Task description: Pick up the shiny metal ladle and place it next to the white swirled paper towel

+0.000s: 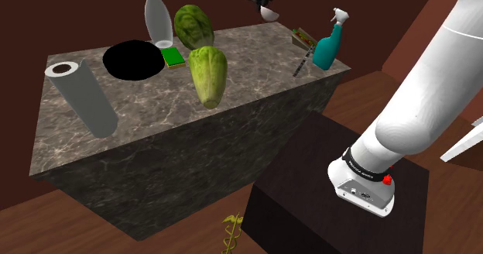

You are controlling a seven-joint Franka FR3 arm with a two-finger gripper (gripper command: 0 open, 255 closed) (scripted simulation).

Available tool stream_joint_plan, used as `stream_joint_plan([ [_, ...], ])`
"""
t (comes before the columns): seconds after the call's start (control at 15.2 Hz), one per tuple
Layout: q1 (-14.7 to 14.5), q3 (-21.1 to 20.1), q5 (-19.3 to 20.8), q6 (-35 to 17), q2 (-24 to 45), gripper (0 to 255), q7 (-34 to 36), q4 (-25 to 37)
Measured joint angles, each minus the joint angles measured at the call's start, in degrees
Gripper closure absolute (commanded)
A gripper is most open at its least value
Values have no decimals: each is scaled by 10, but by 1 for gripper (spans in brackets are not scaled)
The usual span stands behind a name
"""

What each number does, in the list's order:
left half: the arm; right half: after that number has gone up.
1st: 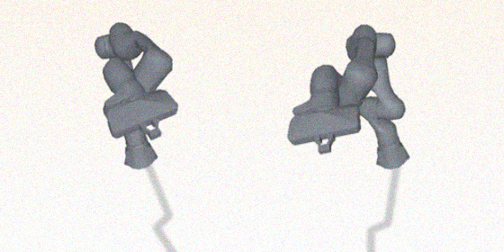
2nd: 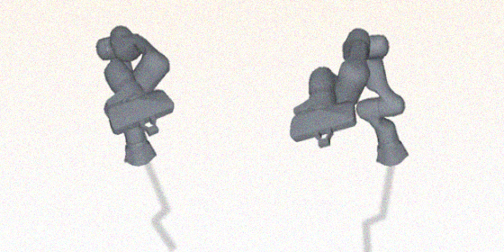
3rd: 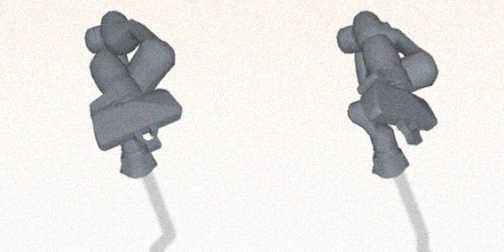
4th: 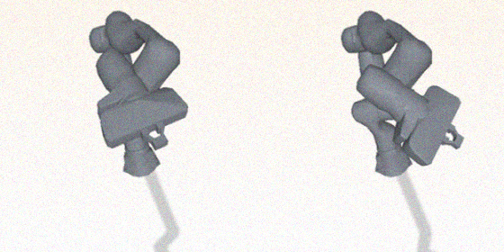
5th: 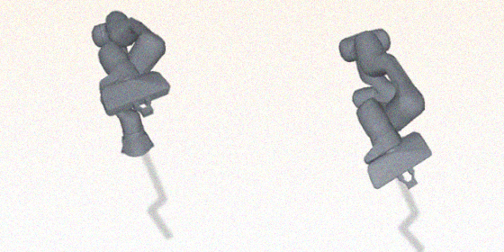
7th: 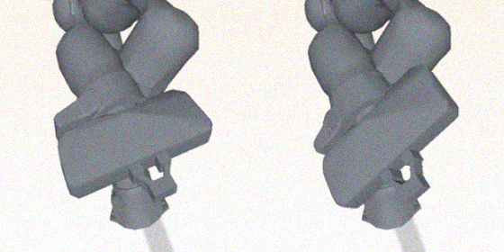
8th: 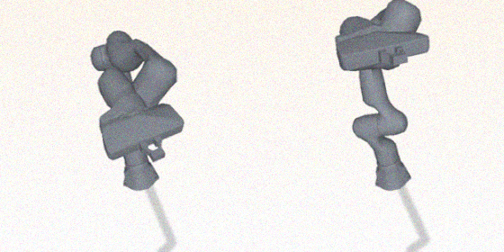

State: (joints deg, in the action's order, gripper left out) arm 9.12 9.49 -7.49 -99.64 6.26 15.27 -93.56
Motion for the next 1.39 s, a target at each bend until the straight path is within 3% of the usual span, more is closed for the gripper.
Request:
stream_joint_plan([
  [0.79, 4, 2, -2, 100, 18, 255, 8, 117],
  [1.39, -58, -46, 8, 88, -16, 255, 115, 85],
])
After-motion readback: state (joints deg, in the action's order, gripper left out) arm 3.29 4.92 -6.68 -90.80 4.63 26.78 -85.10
